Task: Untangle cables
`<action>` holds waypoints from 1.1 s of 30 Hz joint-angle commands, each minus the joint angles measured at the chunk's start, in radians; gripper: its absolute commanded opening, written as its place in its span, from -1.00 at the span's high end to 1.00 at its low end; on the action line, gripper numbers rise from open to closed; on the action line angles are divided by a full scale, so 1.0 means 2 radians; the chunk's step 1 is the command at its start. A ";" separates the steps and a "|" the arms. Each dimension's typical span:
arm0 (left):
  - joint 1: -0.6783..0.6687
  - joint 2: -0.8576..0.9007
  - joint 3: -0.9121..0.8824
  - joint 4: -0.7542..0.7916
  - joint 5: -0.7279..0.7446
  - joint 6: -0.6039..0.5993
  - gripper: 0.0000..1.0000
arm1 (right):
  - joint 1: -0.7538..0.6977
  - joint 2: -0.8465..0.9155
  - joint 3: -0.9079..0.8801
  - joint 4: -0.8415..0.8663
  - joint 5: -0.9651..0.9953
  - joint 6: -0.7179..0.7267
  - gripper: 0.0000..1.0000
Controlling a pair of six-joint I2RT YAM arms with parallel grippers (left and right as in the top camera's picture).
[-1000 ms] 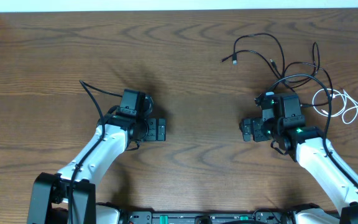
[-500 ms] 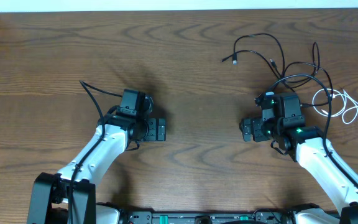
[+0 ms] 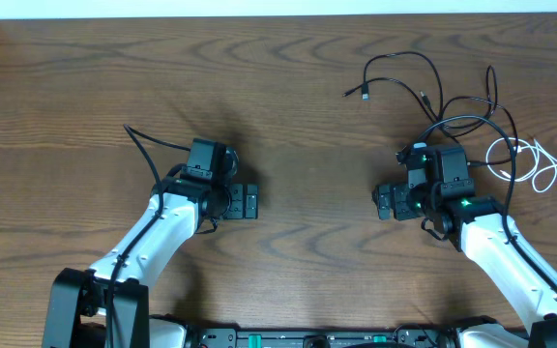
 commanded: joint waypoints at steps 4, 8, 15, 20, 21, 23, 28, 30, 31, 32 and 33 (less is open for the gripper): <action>0.002 0.006 -0.003 0.001 -0.002 0.003 -1.00 | 0.003 0.001 0.000 -0.001 0.004 -0.003 -0.99; 0.002 0.006 -0.003 0.001 -0.002 0.003 -1.00 | 0.003 -0.015 -0.001 -0.001 0.004 -0.003 -0.99; 0.002 0.006 -0.003 0.001 -0.001 0.003 -1.00 | 0.003 -0.096 -0.001 -0.001 0.004 -0.003 -0.99; 0.002 0.006 -0.003 0.001 -0.002 0.003 -1.00 | 0.003 -0.177 -0.001 -0.001 0.004 -0.003 -0.99; 0.002 0.006 -0.003 0.001 -0.002 0.003 -1.00 | 0.003 -0.193 -0.001 -0.001 0.004 -0.003 -0.99; 0.002 0.006 -0.003 0.001 -0.002 0.003 -1.00 | 0.003 -0.220 -0.001 -0.001 0.004 -0.003 -0.99; 0.002 0.006 -0.003 0.001 -0.002 0.003 -1.00 | 0.003 -0.268 -0.001 -0.001 0.004 -0.003 -0.98; 0.002 0.006 -0.003 0.001 -0.002 0.003 -1.00 | 0.003 -0.275 -0.001 -0.001 0.004 -0.003 -0.99; 0.002 0.006 -0.003 0.001 -0.002 0.003 -1.00 | 0.003 -0.275 -0.001 -0.001 0.004 -0.003 -0.99; 0.002 0.006 -0.003 0.001 -0.002 0.003 -1.00 | 0.003 -0.275 -0.001 -0.001 0.004 -0.003 -0.98; 0.002 0.006 -0.003 0.001 -0.002 0.003 -1.00 | 0.003 -0.275 -0.001 -0.002 0.004 -0.003 -0.98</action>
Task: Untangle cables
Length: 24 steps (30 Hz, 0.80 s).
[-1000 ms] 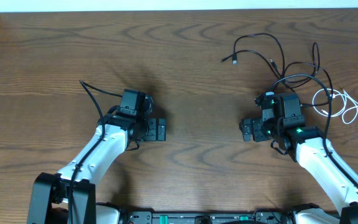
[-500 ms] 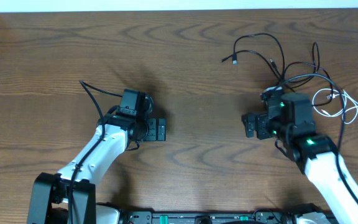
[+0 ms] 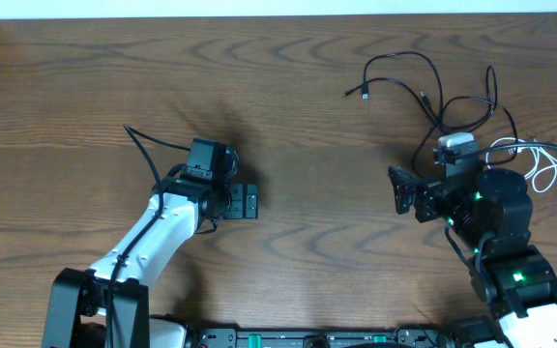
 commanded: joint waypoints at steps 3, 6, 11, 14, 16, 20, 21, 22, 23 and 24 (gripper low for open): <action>0.002 0.006 -0.003 0.001 -0.002 0.003 -1.00 | 0.003 0.002 -0.001 -0.005 0.004 -0.003 -0.98; 0.002 0.006 -0.003 0.001 -0.002 0.003 -1.00 | 0.003 0.007 -0.001 -0.014 0.004 -0.003 -0.99; 0.002 0.006 -0.003 0.001 -0.002 0.003 -1.00 | 0.003 0.014 -0.001 -0.050 0.004 -0.003 -0.99; 0.002 0.006 -0.003 0.001 -0.002 0.003 -1.00 | 0.003 0.013 -0.002 -0.079 0.004 -0.003 -0.99; 0.002 0.006 -0.003 0.001 -0.002 0.003 -1.00 | 0.003 -0.003 -0.003 -0.111 0.004 -0.003 -0.99; 0.002 0.006 -0.003 0.006 -0.001 0.003 -1.00 | 0.003 -0.055 -0.006 -0.183 0.004 -0.003 -0.98; 0.002 0.006 -0.003 0.006 -0.001 0.003 -1.00 | 0.003 -0.068 -0.007 -0.195 0.004 -0.003 -0.99; 0.002 0.006 -0.003 0.006 -0.002 0.003 -1.00 | 0.003 -0.082 -0.009 -0.204 0.004 -0.003 -0.98; 0.002 0.006 -0.003 0.006 -0.002 0.003 -1.00 | 0.003 -0.098 -0.010 -0.211 0.004 -0.003 -0.99; 0.002 0.006 -0.003 0.006 -0.001 0.003 -1.00 | 0.003 -0.113 -0.012 -0.215 0.004 -0.003 -0.99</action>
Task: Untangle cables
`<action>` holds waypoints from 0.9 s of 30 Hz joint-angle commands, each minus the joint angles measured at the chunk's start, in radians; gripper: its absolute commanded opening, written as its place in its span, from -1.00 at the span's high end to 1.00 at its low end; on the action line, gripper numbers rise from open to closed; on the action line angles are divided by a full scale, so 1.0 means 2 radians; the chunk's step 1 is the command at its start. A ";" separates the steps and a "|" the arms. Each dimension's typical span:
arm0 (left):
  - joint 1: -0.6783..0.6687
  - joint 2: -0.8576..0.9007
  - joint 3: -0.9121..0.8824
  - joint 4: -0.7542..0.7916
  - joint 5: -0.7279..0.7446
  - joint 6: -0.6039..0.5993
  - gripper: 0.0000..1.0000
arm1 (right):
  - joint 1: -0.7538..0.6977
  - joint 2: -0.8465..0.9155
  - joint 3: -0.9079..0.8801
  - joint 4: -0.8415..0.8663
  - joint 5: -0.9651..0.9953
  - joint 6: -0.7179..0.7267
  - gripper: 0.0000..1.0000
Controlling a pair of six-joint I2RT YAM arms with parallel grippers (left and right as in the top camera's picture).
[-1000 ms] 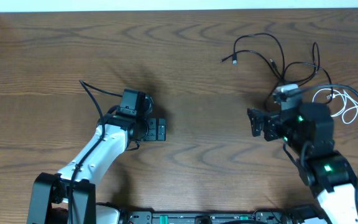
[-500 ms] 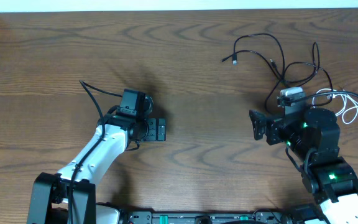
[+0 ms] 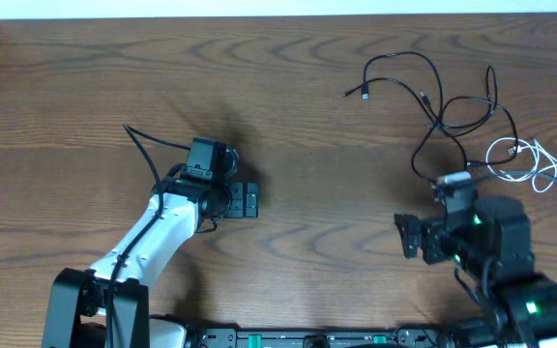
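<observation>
A black cable [image 3: 424,89] lies in loose loops at the far right of the table, one plug end pointing left. A white cable [image 3: 528,159] is coiled just right of it and crosses the black loops. My right gripper [image 3: 406,238] is raised above the table, points left, and sits in front of the tangle, nearer the table's front edge. It holds nothing, and its jaw gap cannot be made out from above. My left gripper [image 3: 248,201] rests low at centre left, far from the cables, its fingers together and empty.
The brown wooden table [image 3: 288,106] spans the whole view. A thin black lead [image 3: 143,145] runs from the left arm across the table at the left. The arms' base rail [image 3: 307,338] lies along the front edge.
My right arm has drawn back toward the front edge, its gripper now lower in the view and farther from the tangle. The cables and the left arm have not moved.
Both grippers first rested low on the table, facing each other. Then the right arm had lifted, its gripper up beside the tangle's near loops. Now it stands farther back toward the front edge. The cables lie as they did, and the left arm stayed still.
</observation>
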 commanded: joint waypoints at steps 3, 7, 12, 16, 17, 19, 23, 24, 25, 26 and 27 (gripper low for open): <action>0.002 0.006 -0.003 -0.001 -0.002 0.003 -1.00 | 0.003 -0.084 -0.016 -0.008 0.002 -0.003 -0.99; 0.002 0.006 -0.003 -0.001 -0.001 0.003 -1.00 | 0.001 -0.146 -0.028 -0.010 0.002 -0.003 -0.98; 0.002 0.006 -0.003 -0.001 -0.001 0.003 -1.00 | -0.019 -0.218 -0.040 -0.043 0.002 -0.003 -0.98; 0.002 0.006 -0.003 -0.001 -0.001 0.003 -1.00 | -0.023 -0.238 -0.040 -0.099 0.002 -0.003 -0.99; 0.002 0.006 -0.003 -0.001 -0.001 0.003 -1.00 | -0.023 -0.238 -0.040 -0.109 0.002 -0.003 -0.99; 0.002 0.006 -0.003 -0.001 -0.001 0.003 -1.00 | -0.023 -0.238 -0.043 -0.132 0.002 -0.003 -0.98; 0.002 0.006 -0.003 -0.001 -0.001 0.003 -1.00 | -0.023 -0.256 -0.065 -0.126 0.002 -0.003 -0.99; 0.002 0.006 -0.003 -0.001 -0.001 0.003 -1.00 | -0.023 -0.266 -0.072 -0.124 0.002 -0.003 -0.99; 0.002 0.006 -0.003 -0.001 -0.001 0.003 -1.00 | -0.024 -0.279 -0.081 -0.121 0.002 -0.003 -0.99; 0.002 0.006 -0.003 -0.001 -0.001 0.003 -1.00 | -0.025 -0.292 -0.090 -0.121 0.002 -0.003 -0.99; 0.002 0.006 -0.003 -0.001 -0.001 0.003 -1.00 | -0.026 -0.304 -0.100 -0.118 0.002 -0.003 -0.98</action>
